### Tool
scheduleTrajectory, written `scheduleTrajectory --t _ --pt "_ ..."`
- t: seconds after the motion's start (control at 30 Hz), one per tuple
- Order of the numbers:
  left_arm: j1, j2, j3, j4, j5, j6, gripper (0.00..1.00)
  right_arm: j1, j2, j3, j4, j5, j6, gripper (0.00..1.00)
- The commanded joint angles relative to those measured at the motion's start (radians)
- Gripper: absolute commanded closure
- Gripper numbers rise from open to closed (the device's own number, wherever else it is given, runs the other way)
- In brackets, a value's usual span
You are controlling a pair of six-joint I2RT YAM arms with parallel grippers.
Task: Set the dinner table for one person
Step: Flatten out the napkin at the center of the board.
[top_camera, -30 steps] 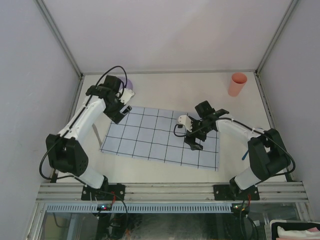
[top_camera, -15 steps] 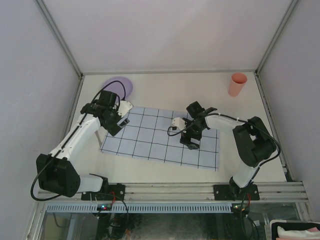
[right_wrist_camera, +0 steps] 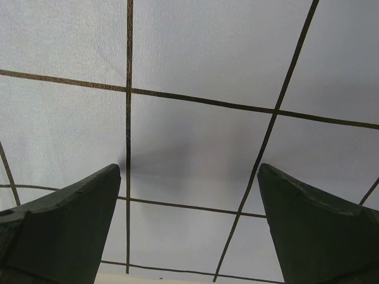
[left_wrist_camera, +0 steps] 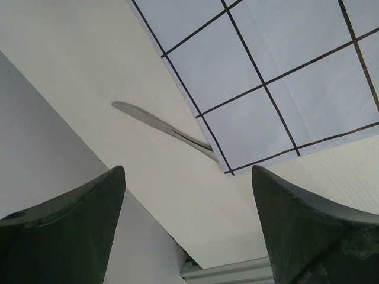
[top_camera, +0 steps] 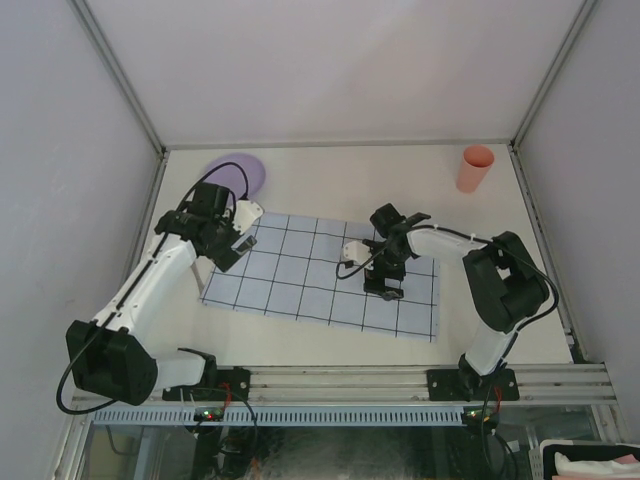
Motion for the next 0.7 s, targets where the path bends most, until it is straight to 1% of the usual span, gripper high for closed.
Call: scheduleTrajectory --t 0.0,0.1,0.2,0.27,0.33,0.4,0.43,0.5,0.57,0.67 --pt "0.01 -0.046 0.014 0.012 -0.011 0.019 0.09 0.0 0.04 0.023 -0.116 0.044 -0.082 0.0" --pt "0.014 -0.058 -0.007 0.021 -0.017 0.019 0.09 -0.003 0.038 0.029 -0.13 0.054 -0.111 0.02" --pt "0.018 -0.061 -0.02 0.023 -0.019 0.019 0.09 -0.005 0.052 0.031 -0.143 0.067 -0.133 0.0" --pt "0.019 -0.06 -0.022 0.025 -0.019 0.014 0.09 -0.006 0.066 0.047 -0.159 0.057 -0.134 0.03" --pt "0.02 -0.049 -0.013 0.022 0.007 0.01 0.11 -0.007 0.065 0.058 -0.155 0.028 -0.116 0.06" --pt "0.02 -0.029 0.004 0.009 0.051 0.015 0.13 -0.007 0.055 0.06 -0.132 0.006 -0.08 0.06" --pt "0.019 -0.019 0.009 0.004 0.071 0.027 0.15 -0.007 0.042 0.06 -0.118 -0.001 -0.066 0.05" --pt "0.019 0.011 0.015 0.018 0.08 0.045 0.16 -0.022 0.006 0.061 -0.077 -0.021 -0.028 0.01" --pt "0.02 0.063 0.027 0.066 0.054 0.063 0.12 -0.055 -0.017 0.08 -0.04 -0.03 0.002 0.0" --pt "0.02 0.185 0.102 0.09 0.069 0.1 0.11 -0.139 0.013 0.159 -0.054 -0.042 0.013 0.0"
